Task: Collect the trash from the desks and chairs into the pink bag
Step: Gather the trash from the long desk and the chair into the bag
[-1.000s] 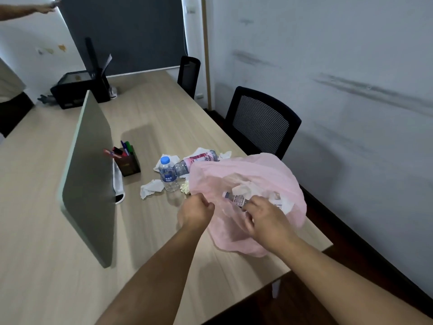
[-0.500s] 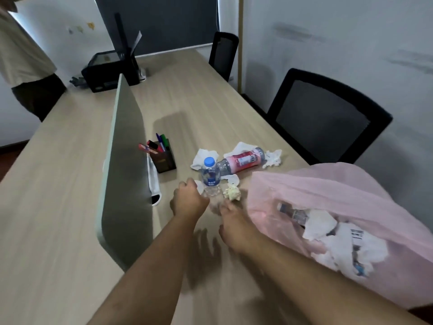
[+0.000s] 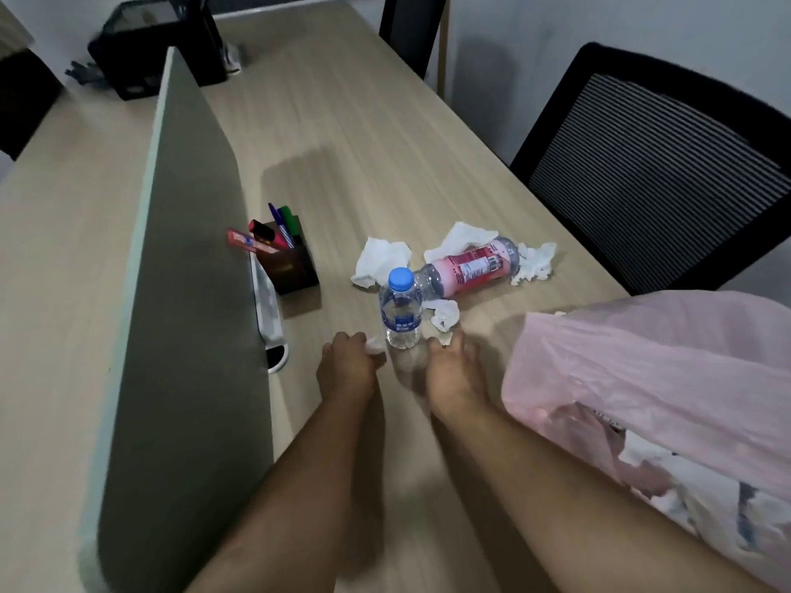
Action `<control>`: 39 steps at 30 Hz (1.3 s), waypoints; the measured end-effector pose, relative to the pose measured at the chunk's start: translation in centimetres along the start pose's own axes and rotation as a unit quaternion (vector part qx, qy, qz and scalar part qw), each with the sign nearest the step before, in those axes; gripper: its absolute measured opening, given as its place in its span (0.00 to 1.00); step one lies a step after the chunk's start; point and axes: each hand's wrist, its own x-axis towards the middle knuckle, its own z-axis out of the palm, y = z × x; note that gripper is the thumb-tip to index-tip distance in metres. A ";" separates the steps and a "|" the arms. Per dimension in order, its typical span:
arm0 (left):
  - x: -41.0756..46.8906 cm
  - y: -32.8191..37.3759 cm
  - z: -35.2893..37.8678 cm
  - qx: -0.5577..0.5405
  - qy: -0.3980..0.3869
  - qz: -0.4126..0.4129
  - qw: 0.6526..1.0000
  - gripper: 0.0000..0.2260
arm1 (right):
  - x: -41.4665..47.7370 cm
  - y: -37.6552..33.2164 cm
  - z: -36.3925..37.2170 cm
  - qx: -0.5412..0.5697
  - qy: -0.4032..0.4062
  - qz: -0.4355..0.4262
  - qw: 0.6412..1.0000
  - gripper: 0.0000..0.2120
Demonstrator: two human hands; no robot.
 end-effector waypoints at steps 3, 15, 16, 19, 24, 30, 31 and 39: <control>-1.3 -0.2 -0.7 -0.041 -0.020 -0.021 0.999 0.07 | -1.1 -0.1 -0.2 0.008 -0.052 -0.009 0.999 0.20; -12.4 2.7 -8.6 -0.030 0.115 0.019 0.993 0.04 | -14.1 -0.8 -7.8 0.012 0.001 -0.192 0.981 0.25; -13.8 3.0 -8.9 -0.044 0.130 0.035 0.990 0.06 | -15.3 -0.2 -8.3 0.011 0.024 -0.212 0.977 0.24; -18.3 4.8 -8.7 -0.100 0.130 0.081 0.983 0.12 | -19.2 3.7 -10.0 -0.011 0.084 -0.233 0.969 0.22; -23.8 9.7 -5.7 -0.192 0.078 0.153 0.966 0.14 | -22.2 12.3 -11.8 -0.060 0.137 -0.150 0.977 0.22; -25.1 16.2 -2.7 -0.240 -0.122 0.223 0.937 0.22 | -21.8 18.8 -11.7 -0.114 0.054 -0.064 0.990 0.35; -25.0 16.3 -2.5 -0.231 -0.108 0.224 0.941 0.21 | -22.0 18.9 -11.7 -0.104 0.047 -0.066 0.991 0.33; -24.2 14.0 -1.6 -0.213 0.102 0.068 0.969 0.10 | -24.5 19.9 -14.0 -0.052 0.465 -0.224 0.855 0.13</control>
